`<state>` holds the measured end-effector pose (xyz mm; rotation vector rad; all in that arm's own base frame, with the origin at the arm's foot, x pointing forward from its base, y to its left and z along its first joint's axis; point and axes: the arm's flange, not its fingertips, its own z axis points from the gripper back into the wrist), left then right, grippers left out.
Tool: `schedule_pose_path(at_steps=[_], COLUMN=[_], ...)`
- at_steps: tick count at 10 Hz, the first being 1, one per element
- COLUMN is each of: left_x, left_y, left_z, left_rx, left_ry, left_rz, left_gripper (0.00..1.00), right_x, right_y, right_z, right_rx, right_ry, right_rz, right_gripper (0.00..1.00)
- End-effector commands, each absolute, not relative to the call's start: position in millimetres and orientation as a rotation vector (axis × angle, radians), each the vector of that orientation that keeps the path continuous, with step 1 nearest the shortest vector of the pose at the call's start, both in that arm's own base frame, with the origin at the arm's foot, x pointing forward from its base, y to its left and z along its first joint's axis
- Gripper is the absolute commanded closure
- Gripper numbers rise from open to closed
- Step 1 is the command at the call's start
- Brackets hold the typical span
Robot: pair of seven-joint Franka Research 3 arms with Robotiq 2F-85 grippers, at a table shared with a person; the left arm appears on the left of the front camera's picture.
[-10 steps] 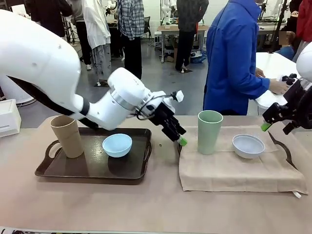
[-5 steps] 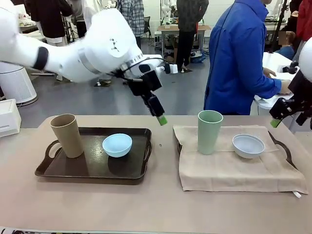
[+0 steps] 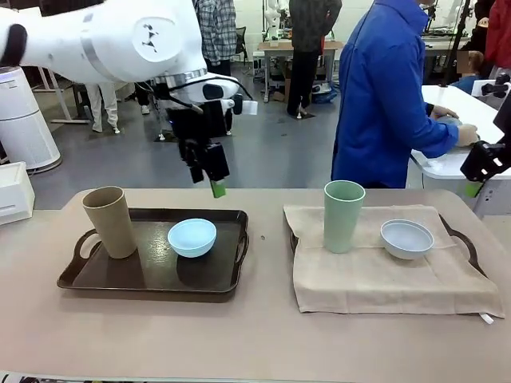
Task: Set up a tray with a mat and arrange the tableware.
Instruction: Place the Picnic Bowl and Reusable plastic cup back onto the Handle tray in front of the human's position, then pick up the Picnic Bowl and Reusable plastic cup from the Handle tray in front of the human's position and hold them in the air.
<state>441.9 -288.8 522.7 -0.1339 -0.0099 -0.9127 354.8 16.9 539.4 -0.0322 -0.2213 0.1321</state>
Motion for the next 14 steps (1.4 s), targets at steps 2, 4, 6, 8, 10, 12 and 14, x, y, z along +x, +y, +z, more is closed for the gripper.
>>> schedule_pose_path(at_steps=[2, 4, 6, 8, 10, 12, 14], left_x=[427.4, 440.4, 440.4, 440.4, 440.4, 440.4, 430.0], left_y=[-269.0, -277.6, -277.6, -277.6, -277.6, -277.6, -265.2], left_z=[531.3, 529.3, 529.3, 529.3, 529.3, 529.3, 532.8], left_rx=[-0.017, -0.074, -0.074, -0.074, -0.074, -0.074, -0.072], left_ry=[-0.061, -0.018, -0.018, -0.018, -0.018, -0.018, -0.043], left_rz=[-0.811, -0.863, -0.863, -0.863, -0.863, -0.863, -0.867], left_gripper=[0.00, 0.00, 0.00, 0.00, 0.00, 0.00, 0.00], right_x=[362.4, 353.1, 353.1, 353.1, 353.1, 353.1, 352.1], right_y=[12.7, 14.0, 14.0, 14.0, 14.0, 14.0, 14.7], right_z=[533.3, 537.4, 537.4, 537.4, 537.4, 537.4, 537.2], right_rx=[-0.086, -0.039, -0.039, -0.039, -0.039, -0.039, -0.043], right_ry=[-0.128, -0.188, -0.188, -0.188, -0.188, -0.188, -0.176], right_rz=[0.075, 0.108, 0.108, 0.108, 0.108, 0.108, 0.105], right_gripper=[0.10, 0.10, 0.10, 0.10, 0.10, 0.10, 0.09])
